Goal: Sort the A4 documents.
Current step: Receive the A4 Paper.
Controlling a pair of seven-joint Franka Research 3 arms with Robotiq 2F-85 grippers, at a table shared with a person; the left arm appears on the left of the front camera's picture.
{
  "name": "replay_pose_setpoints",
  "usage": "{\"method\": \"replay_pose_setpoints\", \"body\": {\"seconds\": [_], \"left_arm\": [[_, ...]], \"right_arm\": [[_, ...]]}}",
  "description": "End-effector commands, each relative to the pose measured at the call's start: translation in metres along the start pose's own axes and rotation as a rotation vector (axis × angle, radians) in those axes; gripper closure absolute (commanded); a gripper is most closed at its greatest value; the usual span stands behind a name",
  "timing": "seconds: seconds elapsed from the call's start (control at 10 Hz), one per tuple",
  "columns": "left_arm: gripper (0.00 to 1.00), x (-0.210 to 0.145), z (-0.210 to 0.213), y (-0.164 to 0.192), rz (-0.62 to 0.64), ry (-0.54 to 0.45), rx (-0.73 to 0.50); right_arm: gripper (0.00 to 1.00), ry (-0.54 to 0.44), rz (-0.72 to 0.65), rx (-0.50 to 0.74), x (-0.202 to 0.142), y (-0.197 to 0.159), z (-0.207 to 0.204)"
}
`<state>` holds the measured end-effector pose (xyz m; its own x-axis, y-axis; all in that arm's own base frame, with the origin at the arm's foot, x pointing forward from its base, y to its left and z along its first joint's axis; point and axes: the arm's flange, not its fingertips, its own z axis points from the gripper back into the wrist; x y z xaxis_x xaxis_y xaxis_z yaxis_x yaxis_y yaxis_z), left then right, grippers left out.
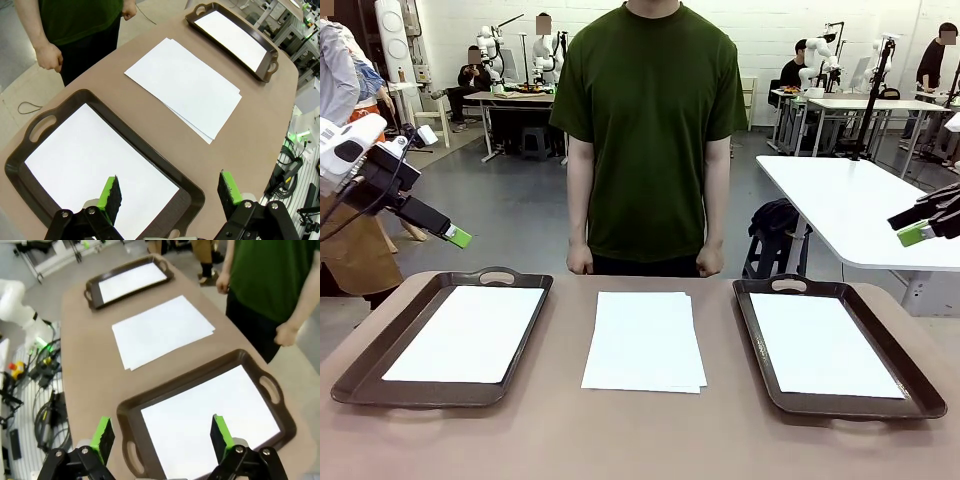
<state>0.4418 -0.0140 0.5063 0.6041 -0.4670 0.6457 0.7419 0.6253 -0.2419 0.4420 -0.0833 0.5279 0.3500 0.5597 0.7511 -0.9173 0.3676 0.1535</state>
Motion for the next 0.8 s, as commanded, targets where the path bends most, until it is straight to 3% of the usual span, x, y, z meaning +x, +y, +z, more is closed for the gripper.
{"method": "replay_pose_setpoints", "body": {"seconds": [0.0,0.7], "left_arm": [[0.00,-0.001,0.000,0.000,-0.018,0.002,0.007],[0.00,-0.001,0.000,0.000,-0.018,0.002,0.007]], "right_arm": [[0.00,0.100,-0.007,0.022,-0.004,-0.005,-0.023],[0.00,0.085,-0.074,0.037,-0.004,-0.013,-0.026]]}}
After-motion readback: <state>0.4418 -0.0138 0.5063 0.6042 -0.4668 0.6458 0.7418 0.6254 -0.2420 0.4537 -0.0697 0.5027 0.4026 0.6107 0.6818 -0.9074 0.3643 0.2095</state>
